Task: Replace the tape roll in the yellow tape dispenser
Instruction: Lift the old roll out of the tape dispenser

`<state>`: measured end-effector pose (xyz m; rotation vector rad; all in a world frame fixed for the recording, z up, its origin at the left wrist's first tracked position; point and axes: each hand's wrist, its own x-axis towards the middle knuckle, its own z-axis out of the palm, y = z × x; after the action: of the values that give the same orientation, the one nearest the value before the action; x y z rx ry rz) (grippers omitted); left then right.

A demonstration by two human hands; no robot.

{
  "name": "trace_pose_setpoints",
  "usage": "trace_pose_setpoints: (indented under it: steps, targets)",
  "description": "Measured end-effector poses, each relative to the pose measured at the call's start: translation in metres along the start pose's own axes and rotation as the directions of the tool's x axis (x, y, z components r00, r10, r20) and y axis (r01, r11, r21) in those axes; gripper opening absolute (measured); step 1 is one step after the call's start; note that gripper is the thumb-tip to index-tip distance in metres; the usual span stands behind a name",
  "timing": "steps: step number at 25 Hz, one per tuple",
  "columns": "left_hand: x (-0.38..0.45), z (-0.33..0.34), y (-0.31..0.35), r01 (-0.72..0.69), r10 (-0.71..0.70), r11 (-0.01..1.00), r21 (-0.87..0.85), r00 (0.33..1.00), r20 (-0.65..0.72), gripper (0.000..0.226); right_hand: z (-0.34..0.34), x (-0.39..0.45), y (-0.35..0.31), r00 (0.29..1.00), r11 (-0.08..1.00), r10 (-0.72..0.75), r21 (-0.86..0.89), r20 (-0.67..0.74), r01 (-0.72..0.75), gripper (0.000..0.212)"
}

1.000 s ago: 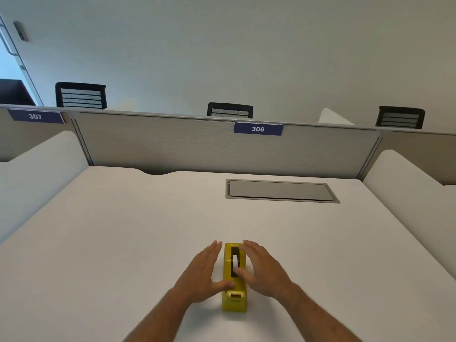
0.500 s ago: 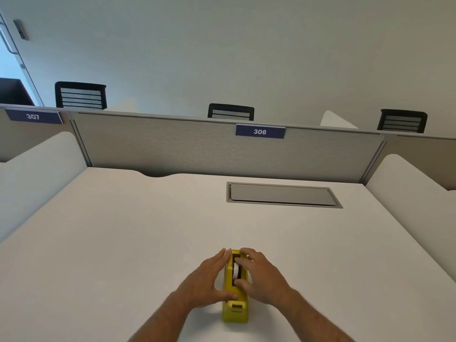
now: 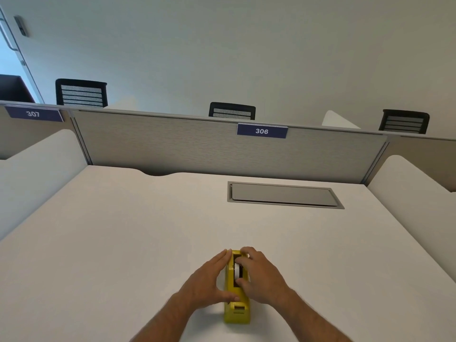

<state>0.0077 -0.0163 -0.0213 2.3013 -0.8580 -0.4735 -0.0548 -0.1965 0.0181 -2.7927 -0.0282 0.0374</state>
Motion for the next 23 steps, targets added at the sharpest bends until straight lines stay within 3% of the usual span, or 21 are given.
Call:
trace_pose_setpoints:
  steps: [9, 23]
  targets:
    - [-0.0021, -0.0003, 0.0027, 0.009, -0.01, 1.0, -0.02, 1.0, -0.022, 0.122, 0.0033, 0.0065, -0.0059, 0.998, 0.999, 0.037, -0.037, -0.048, -0.039, 0.049]
    - [-0.0037, -0.0018, 0.0101, 0.03, -0.03, 0.999, -0.028, 0.999, -0.011, 0.118, -0.0027, -0.0032, -0.0009, 0.99, 0.996, -0.07, 0.042, -0.121, 0.075, 0.049]
